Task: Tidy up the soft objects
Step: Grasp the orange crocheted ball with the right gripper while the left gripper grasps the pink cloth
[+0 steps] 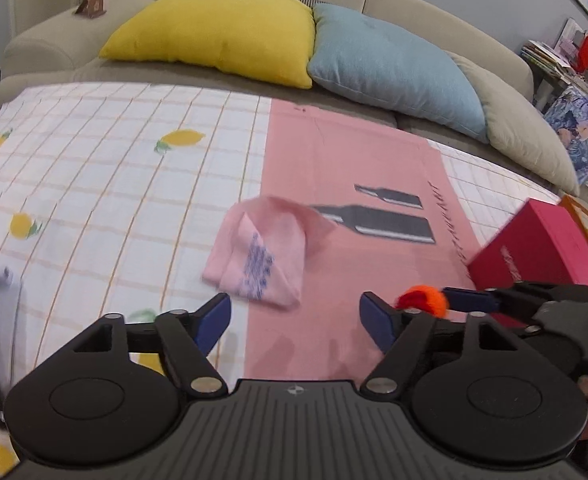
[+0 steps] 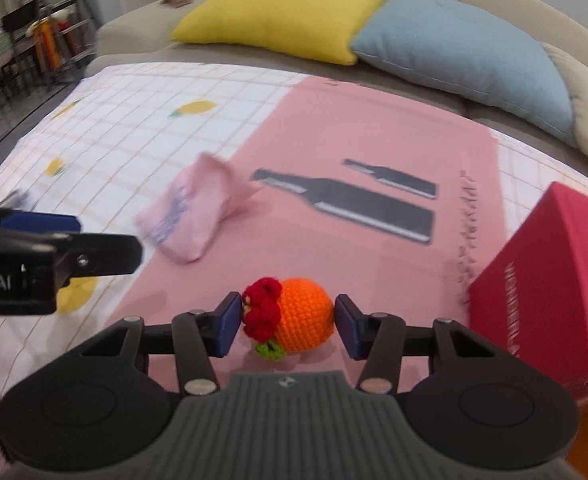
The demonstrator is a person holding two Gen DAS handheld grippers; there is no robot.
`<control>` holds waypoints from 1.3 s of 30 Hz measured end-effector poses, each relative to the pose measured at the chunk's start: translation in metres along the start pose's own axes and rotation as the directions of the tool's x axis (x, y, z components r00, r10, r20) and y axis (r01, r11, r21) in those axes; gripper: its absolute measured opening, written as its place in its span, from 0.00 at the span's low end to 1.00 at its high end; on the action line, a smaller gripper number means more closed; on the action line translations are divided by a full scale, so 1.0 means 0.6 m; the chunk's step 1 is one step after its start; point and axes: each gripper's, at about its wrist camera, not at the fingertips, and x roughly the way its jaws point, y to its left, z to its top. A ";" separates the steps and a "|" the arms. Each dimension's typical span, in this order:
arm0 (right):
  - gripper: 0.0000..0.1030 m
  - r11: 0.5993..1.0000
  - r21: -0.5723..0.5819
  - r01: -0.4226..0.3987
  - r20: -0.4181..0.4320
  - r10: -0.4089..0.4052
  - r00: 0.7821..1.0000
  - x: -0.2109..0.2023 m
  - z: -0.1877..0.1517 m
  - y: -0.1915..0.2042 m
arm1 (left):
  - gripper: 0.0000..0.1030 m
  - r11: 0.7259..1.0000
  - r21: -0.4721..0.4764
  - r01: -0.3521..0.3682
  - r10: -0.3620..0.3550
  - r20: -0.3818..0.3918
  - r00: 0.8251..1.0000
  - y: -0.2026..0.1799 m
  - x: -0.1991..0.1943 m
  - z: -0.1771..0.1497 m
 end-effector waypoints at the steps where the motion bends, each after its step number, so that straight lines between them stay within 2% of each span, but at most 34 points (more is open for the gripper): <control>1: 0.49 1.000 0.013 0.005 -0.001 -0.005 1.000 0.003 0.006 -0.007 | 0.85 1.000 0.007 -0.008 0.008 0.011 1.000 0.000 0.009 0.005; 6: 0.49 0.999 0.052 -0.002 -0.032 0.004 0.999 0.021 0.018 -0.021 | 0.85 1.000 -0.020 0.006 -0.005 0.045 0.999 0.010 0.060 0.020; 10: 0.49 0.998 0.063 -0.019 -0.058 0.022 0.998 0.030 0.010 -0.015 | 0.85 0.998 -0.056 -0.015 0.016 0.031 0.999 0.022 0.096 0.024; 14: 0.50 0.997 0.068 -0.020 -0.044 0.023 0.999 0.029 0.003 -0.014 | 0.85 0.997 -0.066 -0.043 0.044 0.009 0.999 0.023 0.116 0.029; 17: 0.51 0.997 0.073 -0.024 -0.053 0.027 0.998 0.033 0.005 -0.016 | 0.85 0.998 -0.060 -0.027 0.026 -0.018 1.000 0.015 0.132 0.029; 20: 0.52 0.995 0.086 -0.045 -0.099 0.053 0.994 0.044 0.003 -0.017 | 0.87 0.998 -0.056 -0.039 0.038 -0.013 0.999 0.005 0.142 0.027; 23: 0.51 0.993 0.115 -0.032 -0.128 0.047 0.991 0.051 -0.007 -0.018 | 0.86 0.997 -0.053 -0.052 0.051 -0.015 0.999 0.001 0.147 0.030; 25: 0.51 0.993 0.113 -0.030 -0.115 0.043 0.992 0.047 -0.012 -0.016 | 0.74 0.997 -0.042 -0.068 0.068 -0.014 0.998 -0.001 0.149 0.032; 27: 0.51 0.992 0.124 -0.037 -0.112 0.051 0.992 0.045 -0.014 -0.019 | 0.55 0.994 -0.007 -0.106 0.106 -0.018 0.994 -0.004 0.150 0.034; 31: 0.53 0.992 0.115 -0.046 -0.112 0.058 0.992 0.039 -0.016 -0.020 | 0.33 0.991 0.013 -0.132 0.132 -0.014 0.991 0.002 0.149 0.035; 32: 0.53 0.992 0.114 -0.048 -0.111 0.060 0.992 0.037 -0.016 -0.020 | 0.23 0.991 0.010 -0.135 0.135 -0.013 0.991 0.005 0.148 0.035; 33: 0.53 0.992 0.116 -0.049 -0.109 0.062 0.992 0.036 -0.017 -0.021 | 0.07 0.992 -0.003 -0.129 0.128 -0.014 0.992 0.009 0.147 0.036; 35: 0.54 0.991 0.121 -0.051 -0.107 0.065 0.992 0.032 -0.019 -0.022 | 0.05 0.994 -0.044 -0.103 0.103 -0.019 0.995 0.019 0.143 0.035; 39: 0.54 0.990 0.132 -0.051 -0.099 0.065 0.993 0.022 -0.021 -0.027 | 0.05 0.995 -0.052 -0.084 0.084 -0.002 0.997 0.015 0.121 0.028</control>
